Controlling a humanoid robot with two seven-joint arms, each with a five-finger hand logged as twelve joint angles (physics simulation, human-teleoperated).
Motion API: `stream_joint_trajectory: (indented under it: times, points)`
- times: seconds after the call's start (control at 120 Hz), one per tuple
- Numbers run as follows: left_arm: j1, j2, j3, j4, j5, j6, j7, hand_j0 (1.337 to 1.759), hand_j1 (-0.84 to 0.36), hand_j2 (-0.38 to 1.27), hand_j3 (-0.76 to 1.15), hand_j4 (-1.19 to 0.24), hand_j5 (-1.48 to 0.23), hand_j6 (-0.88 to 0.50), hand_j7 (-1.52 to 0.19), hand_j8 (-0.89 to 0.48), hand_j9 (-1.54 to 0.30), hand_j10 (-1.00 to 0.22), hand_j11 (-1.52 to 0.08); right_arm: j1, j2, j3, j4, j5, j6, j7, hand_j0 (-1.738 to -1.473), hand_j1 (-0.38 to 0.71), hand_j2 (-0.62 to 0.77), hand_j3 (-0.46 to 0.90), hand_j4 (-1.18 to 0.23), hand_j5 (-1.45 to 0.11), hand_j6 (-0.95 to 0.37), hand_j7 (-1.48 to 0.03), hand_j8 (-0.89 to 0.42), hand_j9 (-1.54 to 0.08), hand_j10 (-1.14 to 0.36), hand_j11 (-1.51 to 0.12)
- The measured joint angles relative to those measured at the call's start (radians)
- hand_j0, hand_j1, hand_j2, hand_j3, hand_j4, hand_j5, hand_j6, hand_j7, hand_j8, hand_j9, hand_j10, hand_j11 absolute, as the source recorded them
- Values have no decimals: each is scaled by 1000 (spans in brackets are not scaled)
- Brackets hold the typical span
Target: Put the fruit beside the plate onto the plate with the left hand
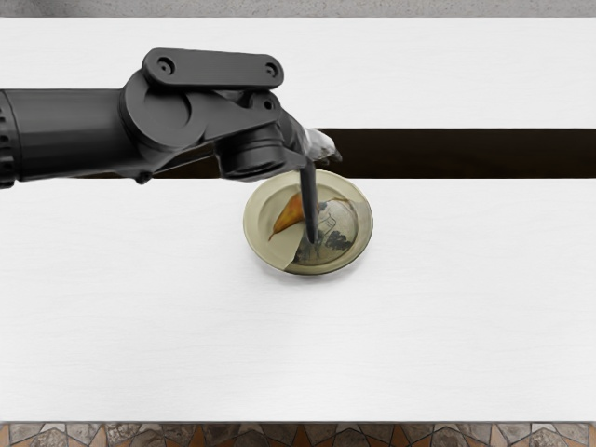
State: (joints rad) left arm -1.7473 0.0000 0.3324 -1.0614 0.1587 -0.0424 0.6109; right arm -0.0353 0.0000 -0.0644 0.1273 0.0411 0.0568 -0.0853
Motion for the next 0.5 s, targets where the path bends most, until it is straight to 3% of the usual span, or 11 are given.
stream_joint_trajectory:
  times: [0.25, 0.5]
  points:
    - [26, 142, -83, -2, -129, -228, 0, 1658, 341, 7, 0, -8, -11, -5, -11, -10, -11, -9, -11, 0, 0, 0, 0, 0, 0, 0, -1658, -320, -5, 0, -24, -31, -24, -31, -24, -31, -24, -31]
    - [126, 327, -179, 1, -295, -477, -5, 1658, 347, 2, 0, -3, -3, -2, -3, -3, -3, -3, -3, 0, 0, 0, 0, 0, 0, 0, -1658, -320, -5, 0, -24, -31, -24, -31, -24, -31, -24, -31]
